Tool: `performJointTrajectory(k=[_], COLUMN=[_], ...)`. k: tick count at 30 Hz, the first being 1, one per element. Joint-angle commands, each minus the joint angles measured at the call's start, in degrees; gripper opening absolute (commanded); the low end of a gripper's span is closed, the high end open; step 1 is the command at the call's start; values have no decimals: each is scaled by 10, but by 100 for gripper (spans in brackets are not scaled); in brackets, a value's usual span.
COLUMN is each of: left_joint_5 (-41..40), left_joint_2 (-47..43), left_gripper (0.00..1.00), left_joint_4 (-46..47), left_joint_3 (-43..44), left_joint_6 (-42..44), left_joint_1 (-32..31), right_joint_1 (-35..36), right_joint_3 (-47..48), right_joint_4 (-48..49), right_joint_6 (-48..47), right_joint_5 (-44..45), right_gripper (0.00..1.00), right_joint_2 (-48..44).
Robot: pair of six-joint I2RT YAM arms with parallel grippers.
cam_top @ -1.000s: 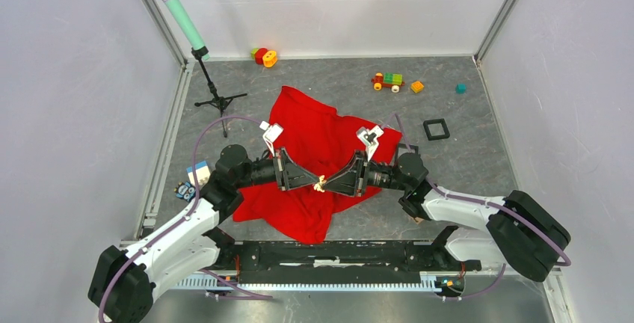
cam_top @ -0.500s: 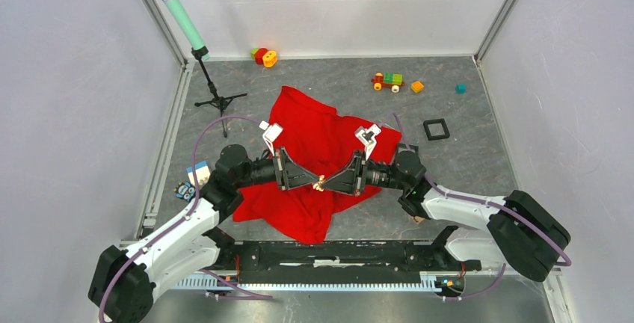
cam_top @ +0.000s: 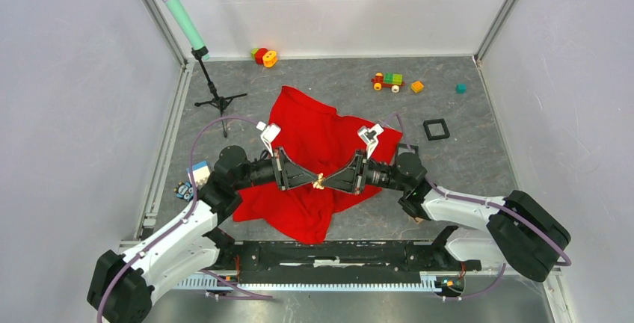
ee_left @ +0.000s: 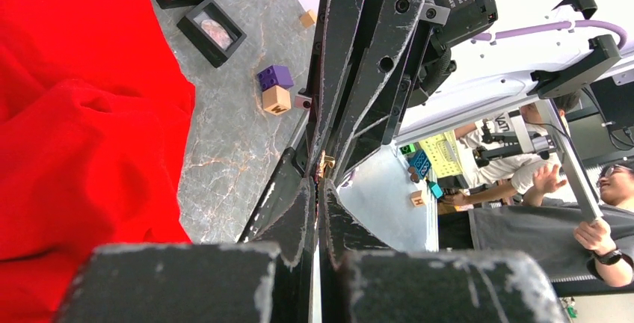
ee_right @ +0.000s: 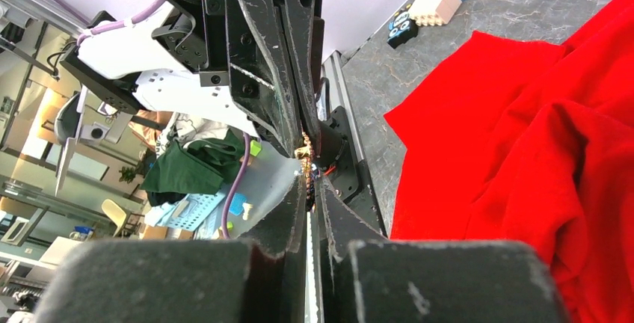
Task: Remove the brooch from the garment
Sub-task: Close the brooch, then move the clothes to the center of the board.
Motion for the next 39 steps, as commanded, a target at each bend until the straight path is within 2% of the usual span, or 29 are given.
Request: performJointTrajectory(k=[1,10,14,17,19,21,23,26,28,31,33,35,36,39], left_joint_5=[18,0,-24,-51,-87,-141,-198,-233,-245,-240,-234,-268,-286,-251], left_joint_2=[-14,-8,-2,6,13,24,43,77,110,186,242,293,316,371], left_gripper=[2,2,2,2,2,2,2,2,2,2,2,2,2,2], left_joint_4=[1,-18,-63,-107,-154,-210,-246,-247,-232,-209,-193,-196,-209,-209], left_joint_3=[13,14,26,37,51,70,91,112,124,144,159,171,174,157], left_joint_6=[14,25,52,83,111,150,176,189,192,195,196,189,174,137], left_joint_1=[-6,-6,-6,-6,-10,-32,-67,-124,-151,-171,-172,-150,-116,33], right_joint_1=[-11,-13,-17,-30,-43,-53,-60,-86,-110,-153,-187,-231,-252,-288], right_joint_3=[-11,-16,-16,-14,-5,20,63,117,141,166,173,178,179,184], right_joint_4=[13,10,-21,-69,-135,-263,-431,-605,-677,-751,-770,-776,-776,-768], right_joint_6=[-5,-17,-36,-60,-92,-153,-211,-262,-282,-315,-334,-347,-350,-354], right_joint_5=[50,50,52,56,70,122,215,345,411,476,490,471,461,443], right_gripper=[9,16,31,46,56,63,74,87,98,98,98,98,98,98], right_joint_2=[-9,-21,-35,-56,-75,-102,-121,-133,-134,-130,-122,-107,-100,-71])
